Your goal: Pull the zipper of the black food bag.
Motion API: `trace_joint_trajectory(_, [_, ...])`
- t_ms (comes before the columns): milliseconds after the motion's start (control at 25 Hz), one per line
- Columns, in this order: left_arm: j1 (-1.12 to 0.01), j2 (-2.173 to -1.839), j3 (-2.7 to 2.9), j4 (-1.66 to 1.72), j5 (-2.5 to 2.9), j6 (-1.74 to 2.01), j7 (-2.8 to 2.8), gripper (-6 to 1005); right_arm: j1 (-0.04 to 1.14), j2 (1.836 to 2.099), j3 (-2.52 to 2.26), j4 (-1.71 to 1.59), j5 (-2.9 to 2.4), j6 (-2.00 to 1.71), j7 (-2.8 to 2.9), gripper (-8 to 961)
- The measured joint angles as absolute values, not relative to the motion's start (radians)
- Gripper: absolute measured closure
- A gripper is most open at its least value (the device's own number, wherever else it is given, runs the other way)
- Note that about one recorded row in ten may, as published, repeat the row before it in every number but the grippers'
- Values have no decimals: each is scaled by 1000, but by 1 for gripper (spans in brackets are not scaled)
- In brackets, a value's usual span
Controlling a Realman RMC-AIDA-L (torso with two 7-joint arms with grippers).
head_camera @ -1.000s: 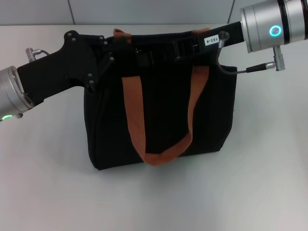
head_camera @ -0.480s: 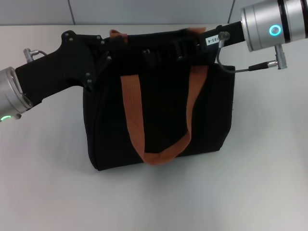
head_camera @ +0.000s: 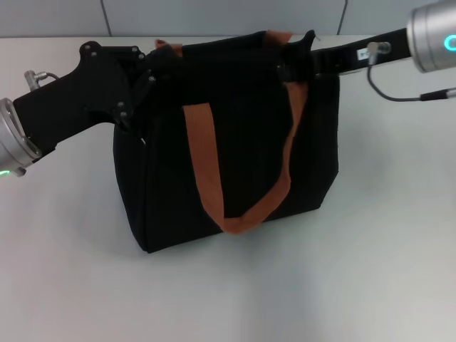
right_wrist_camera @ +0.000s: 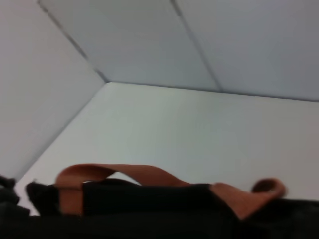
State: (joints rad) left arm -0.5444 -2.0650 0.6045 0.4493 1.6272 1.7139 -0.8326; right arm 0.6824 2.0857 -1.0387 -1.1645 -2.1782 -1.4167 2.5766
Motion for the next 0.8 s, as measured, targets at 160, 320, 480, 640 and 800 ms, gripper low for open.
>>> trace_joint_trajectory(160, [-543,-2064,604,447,1624,1713,-832,985,647,2084,-1030,-1174,-2080,-1438,2554,955])
trace_joint_trajectory(320, [-543,-2065,604,444,1623,1709,-831,985,575,2080,-985,-1121,-1787,-1479,2394,955])
trace_joint_trajectory(480, [-533,-2066,604,443,1622,1687,-835,984,541,2069,-889,-958,-1575,-1582,2173,893])
trace_joint_trajectory(640, [-524,-2066,605,442,1622,1682,-838,984,539,2042,-811,-787,-1480,-1713,1960,753])
trace_joint_trajectory(800, [-515,-2066,607,439,1626,1671,-868,984,532,1992,-788,-571,-1491,-1882,1593,563])
